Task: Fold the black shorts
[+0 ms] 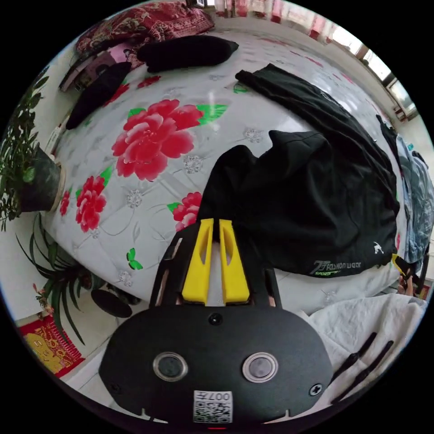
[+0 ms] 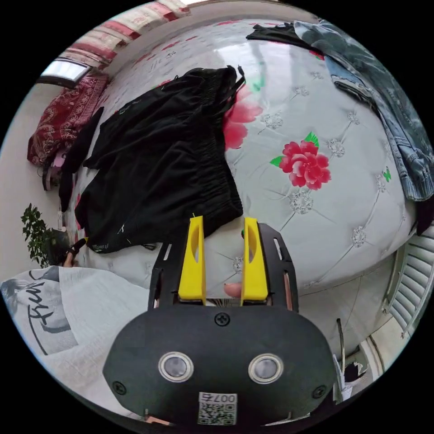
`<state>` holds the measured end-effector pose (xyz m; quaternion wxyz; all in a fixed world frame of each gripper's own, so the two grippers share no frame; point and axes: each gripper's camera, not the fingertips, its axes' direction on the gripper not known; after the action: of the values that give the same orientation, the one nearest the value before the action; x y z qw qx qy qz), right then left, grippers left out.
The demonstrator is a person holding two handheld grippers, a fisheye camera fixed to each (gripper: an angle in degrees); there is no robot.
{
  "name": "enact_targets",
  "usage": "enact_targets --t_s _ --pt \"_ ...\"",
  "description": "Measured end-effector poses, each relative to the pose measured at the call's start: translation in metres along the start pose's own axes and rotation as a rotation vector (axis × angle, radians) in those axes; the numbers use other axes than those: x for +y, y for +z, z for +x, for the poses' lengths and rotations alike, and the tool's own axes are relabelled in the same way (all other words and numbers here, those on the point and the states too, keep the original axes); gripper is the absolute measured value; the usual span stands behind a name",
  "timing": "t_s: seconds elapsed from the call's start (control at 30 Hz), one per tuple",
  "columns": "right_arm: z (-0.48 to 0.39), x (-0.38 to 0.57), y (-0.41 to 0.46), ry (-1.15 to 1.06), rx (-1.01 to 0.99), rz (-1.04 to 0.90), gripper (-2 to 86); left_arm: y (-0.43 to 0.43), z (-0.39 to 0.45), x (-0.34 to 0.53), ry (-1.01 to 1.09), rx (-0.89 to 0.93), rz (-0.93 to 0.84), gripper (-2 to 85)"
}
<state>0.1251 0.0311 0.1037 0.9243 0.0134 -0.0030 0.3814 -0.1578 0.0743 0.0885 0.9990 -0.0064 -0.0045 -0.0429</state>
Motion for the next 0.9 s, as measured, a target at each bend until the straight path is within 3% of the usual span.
enact_targets --t_s 0.13,0.23,0.47,0.57,0.9 --pt "-0.009 0.003 0.007 -0.087 0.030 -0.019 7.7 0.002 -0.013 0.004 0.016 0.061 -0.006 -0.7" --pt "0.001 0.012 -0.007 -0.125 -0.029 0.053 5.6 -0.001 -0.059 0.017 -0.133 0.300 0.021 -0.9" --pt "0.086 0.037 -0.130 -0.036 -0.508 0.470 1.9 -0.105 -0.147 0.045 -0.187 0.893 0.510 -1.0" --pt "0.110 0.046 -0.153 -0.026 -0.630 0.546 1.5 -0.138 -0.157 0.061 -0.121 0.909 0.640 -1.0" --pt "0.156 0.057 -0.085 0.164 -0.763 0.394 1.1 -0.101 -0.160 0.059 -0.235 0.932 0.551 -1.0"
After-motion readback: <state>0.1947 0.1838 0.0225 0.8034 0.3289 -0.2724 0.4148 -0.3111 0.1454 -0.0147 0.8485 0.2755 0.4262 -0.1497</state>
